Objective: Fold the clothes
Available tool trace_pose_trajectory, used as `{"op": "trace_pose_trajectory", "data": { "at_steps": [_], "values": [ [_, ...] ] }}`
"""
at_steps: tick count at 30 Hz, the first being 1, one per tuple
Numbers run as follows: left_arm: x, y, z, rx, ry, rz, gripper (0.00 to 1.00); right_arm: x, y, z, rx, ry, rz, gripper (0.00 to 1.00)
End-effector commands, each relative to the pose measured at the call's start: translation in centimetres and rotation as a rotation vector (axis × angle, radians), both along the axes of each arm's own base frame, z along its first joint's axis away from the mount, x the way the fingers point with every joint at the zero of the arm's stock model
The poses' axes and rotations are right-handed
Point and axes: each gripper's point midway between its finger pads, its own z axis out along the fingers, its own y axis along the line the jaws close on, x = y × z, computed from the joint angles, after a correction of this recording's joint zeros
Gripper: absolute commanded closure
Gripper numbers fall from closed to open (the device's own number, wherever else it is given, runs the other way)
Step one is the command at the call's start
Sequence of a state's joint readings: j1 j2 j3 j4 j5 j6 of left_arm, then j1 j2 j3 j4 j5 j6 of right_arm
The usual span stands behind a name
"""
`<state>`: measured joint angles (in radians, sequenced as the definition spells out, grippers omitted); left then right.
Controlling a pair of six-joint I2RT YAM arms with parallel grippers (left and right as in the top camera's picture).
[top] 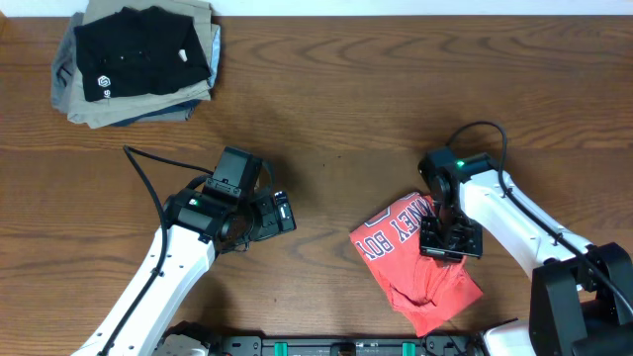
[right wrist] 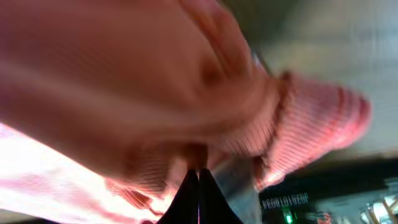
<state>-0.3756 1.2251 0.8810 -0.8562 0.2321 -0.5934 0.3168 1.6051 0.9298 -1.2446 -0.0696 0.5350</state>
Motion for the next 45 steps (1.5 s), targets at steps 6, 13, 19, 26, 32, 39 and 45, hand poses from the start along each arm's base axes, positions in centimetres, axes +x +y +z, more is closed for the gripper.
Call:
{"op": "trace_pose_trajectory", "data": {
  "at_steps": [6, 13, 19, 26, 32, 39, 45],
  "values": [
    [0.2, 0.2, 0.1, 0.016, -0.01, -0.014, 0.02, -2.6, -1.0, 1.2, -0.06, 0.109, -0.029, 0.99],
    [0.9, 0.0, 0.3, 0.006, -0.039, -0.016, 0.02, -1.6, -0.7, 2.0, -0.054, 0.037, -0.069, 0.99],
    [3.0, -0.9, 1.2, -0.032, -0.133, -0.015, 0.02, 2.7, -1.5, 6.2, -0.047, -0.236, -0.106, 0.96],
    [4.4, -2.6, 1.4, -0.095, -0.181, -0.091, 0.02, 6.6, -7.0, 12.4, -0.105, -0.555, -0.294, 0.01],
    [4.2, -7.2, -0.5, -0.291, -0.117, -0.312, 0.02, 7.6, -9.0, 13.9, -0.038, -0.642, -0.394, 0.01],
    [4.8, -12.4, -2.4, -0.599, -0.082, -0.49, 0.02, 7.6, -8.9, 13.3, -0.026, -0.61, -0.349, 0.01],
    [4.8, -14.2, -4.2, -0.724, -0.06, -0.557, 0.02, 7.7, -8.9, 13.1, -0.023, -0.605, -0.335, 0.01]
  ]
}}
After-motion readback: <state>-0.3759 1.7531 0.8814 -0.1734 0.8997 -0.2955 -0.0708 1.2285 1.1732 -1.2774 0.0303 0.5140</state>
